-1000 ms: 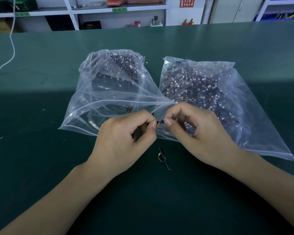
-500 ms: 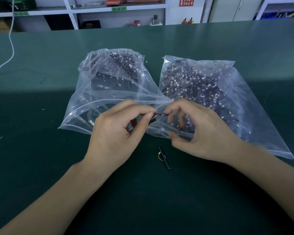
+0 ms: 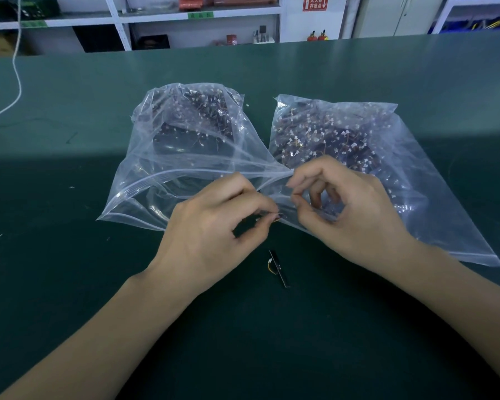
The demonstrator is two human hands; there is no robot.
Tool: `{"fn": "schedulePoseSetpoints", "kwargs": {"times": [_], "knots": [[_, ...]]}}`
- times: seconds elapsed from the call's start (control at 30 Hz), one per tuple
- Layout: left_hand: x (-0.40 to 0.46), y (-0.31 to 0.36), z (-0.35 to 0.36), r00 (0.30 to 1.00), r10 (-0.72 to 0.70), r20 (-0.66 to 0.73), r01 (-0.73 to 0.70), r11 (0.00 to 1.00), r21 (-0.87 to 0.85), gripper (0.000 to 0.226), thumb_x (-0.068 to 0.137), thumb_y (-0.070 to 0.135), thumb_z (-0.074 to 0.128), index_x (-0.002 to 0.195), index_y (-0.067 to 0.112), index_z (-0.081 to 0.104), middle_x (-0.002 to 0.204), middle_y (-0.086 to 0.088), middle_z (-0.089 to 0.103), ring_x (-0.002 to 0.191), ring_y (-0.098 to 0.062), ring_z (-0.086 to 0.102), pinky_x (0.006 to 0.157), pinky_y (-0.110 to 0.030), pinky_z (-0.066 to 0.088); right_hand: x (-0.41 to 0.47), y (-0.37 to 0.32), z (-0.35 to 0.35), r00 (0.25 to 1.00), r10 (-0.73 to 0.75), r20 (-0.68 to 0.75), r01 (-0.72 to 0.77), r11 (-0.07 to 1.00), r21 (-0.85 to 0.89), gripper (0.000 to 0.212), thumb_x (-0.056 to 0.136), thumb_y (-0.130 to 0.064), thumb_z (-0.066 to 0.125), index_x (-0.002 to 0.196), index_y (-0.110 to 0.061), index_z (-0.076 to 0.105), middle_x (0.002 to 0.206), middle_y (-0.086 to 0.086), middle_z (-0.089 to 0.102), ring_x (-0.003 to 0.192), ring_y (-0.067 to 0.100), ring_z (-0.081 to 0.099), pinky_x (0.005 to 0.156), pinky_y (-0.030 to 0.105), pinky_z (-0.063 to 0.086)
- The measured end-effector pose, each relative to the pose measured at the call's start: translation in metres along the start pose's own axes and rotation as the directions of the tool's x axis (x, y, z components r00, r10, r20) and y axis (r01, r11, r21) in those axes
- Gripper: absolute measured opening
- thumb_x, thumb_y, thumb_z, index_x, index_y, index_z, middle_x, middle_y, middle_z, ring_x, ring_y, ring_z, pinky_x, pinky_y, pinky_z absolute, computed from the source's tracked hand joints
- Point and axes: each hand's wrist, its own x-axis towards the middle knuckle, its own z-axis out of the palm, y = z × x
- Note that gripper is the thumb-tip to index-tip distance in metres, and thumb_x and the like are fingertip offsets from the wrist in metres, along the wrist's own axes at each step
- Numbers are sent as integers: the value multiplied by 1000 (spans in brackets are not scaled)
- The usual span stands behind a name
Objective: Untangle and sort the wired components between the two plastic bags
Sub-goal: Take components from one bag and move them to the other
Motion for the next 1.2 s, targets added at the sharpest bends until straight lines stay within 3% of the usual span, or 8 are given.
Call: {"fn": "schedulePoseSetpoints", "kwargs": {"times": [0.17,0.33,0.4,0.57,0.7,0.83,1.07,1.2], "knots": [[10,11,7,997,27,-70,-14,984,177,10,98,23,77,89,26,81,75,7,55,65,-7,48,47,-29,40,0,-2,0,1000,-11,-26,12,1000,27,24,90,-2,77,107,-16,67,95,-13,67,74,13,62,73,6,40],[6,11,11,993,96,73,-114,944,309,25,103,32,64,84,29,80,66,5,52,55,-19,56,42,-26,36,0,-3,1,1000,-25,-16,25,1000,10,26,89,-3,78,107,-19,67,95,-11,69,75,9,62,73,5,40],[5,13,11,989,100,111,-129,945,299,32,104,37,55,85,28,80,65,5,57,53,-23,59,40,-28,39,-1,-3,2,1000,-20,1,20,1000,4,28,88,-2,78,107,-20,67,95,-10,68,75,10,63,72,5,40],[0,12,6,993,65,97,-74,993,90,22,104,40,66,90,28,77,76,13,65,62,-11,58,48,-32,46,0,-1,-1,1000,11,-12,-11,1000,8,24,91,-4,77,107,-19,67,93,-13,67,75,13,64,74,7,41],[-7,-4,-10,932,57,357,-54,998,-17,20,102,55,59,109,46,76,73,20,60,64,3,51,57,-27,50,-1,-2,-2,999,45,4,-45,999,11,22,91,-7,75,107,-21,67,93,-14,66,77,17,64,75,10,42],[-8,-13,-16,861,22,508,-10,1000,-27,27,97,57,60,121,57,72,71,19,61,65,3,55,60,-19,44,-2,-2,-1,998,53,24,-53,999,-2,24,92,-7,75,108,-22,68,94,-15,66,77,17,64,73,12,44],[-7,-12,-11,894,54,445,-15,996,-91,14,95,54,70,100,46,80,66,13,56,61,-5,51,55,-22,42,-2,0,-1,998,45,35,-44,999,-20,22,93,-8,74,109,-21,67,94,-17,65,77,17,65,72,21,50],[-8,-4,-8,952,34,304,-8,996,-89,14,101,46,69,96,36,78,61,14,43,57,-4,44,54,-27,44,-1,-1,-1,999,13,48,-12,1000,-27,8,102,-17,66,107,-16,72,96,-14,68,83,15,65,78,26,51]]}}
